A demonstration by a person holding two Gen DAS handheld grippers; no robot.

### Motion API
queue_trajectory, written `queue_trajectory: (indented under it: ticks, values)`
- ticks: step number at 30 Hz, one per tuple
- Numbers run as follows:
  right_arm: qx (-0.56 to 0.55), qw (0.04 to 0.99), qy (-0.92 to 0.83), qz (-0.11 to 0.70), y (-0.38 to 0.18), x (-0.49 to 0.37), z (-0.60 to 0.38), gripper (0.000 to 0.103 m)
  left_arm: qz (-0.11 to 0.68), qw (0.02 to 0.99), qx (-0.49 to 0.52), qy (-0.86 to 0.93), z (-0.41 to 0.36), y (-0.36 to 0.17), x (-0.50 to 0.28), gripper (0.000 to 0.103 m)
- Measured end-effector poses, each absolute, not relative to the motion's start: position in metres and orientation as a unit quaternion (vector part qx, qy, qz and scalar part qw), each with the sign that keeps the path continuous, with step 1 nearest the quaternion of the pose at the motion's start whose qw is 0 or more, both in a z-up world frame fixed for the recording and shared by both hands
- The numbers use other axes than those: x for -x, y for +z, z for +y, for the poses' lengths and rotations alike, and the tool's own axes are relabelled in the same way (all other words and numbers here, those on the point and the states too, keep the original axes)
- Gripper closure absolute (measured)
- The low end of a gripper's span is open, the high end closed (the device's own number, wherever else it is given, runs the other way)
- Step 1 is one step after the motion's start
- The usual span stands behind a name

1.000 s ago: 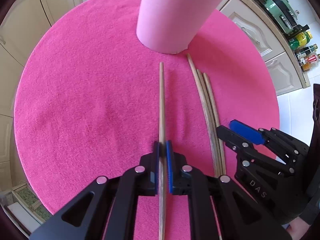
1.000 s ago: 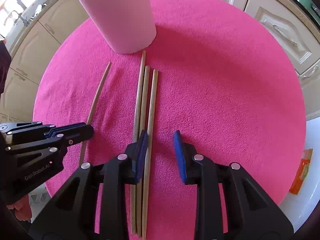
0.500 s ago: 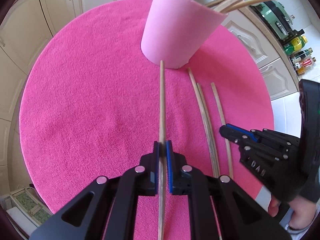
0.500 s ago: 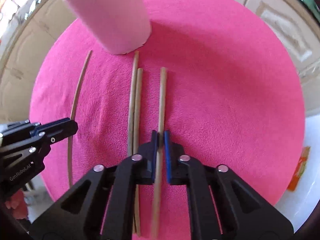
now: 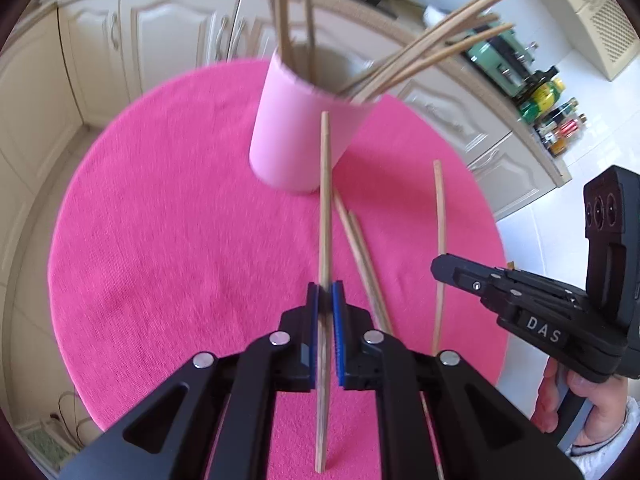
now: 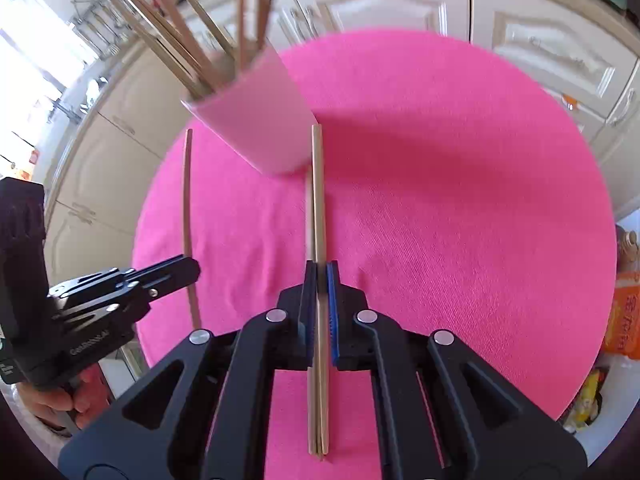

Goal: Organize utensils
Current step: 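Lift both held chopsticks up and over the pink cup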

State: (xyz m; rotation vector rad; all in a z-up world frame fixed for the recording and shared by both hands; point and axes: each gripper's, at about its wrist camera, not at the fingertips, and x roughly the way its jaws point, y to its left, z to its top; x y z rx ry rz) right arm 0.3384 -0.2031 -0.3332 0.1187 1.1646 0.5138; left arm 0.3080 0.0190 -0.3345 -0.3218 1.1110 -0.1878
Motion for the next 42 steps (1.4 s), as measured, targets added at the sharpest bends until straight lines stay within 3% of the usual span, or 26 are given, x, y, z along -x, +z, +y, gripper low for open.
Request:
queue_trajectory:
  ticks: [16,29,42]
  values:
    - [-0.076,0.856,0.287,0.424,-0.261,-0.317,-0.188,0.098,0.41,0.901,0.107,-0.095,0.009,-0.27,-0.302,0.096]
    - [-0.041,0.887,0.316,0.335,-0.195,-0.336,-0.167,0.098,0.211,0.969,0.097,-0.079,0.026,-0.196,-0.311,0.096]
    - [-0.012,0.9,0.334,0.28,-0.165,-0.373,-0.146,0.098,0.137,0.981,0.129,-0.053,0.038,-0.185,-0.363,0.096]
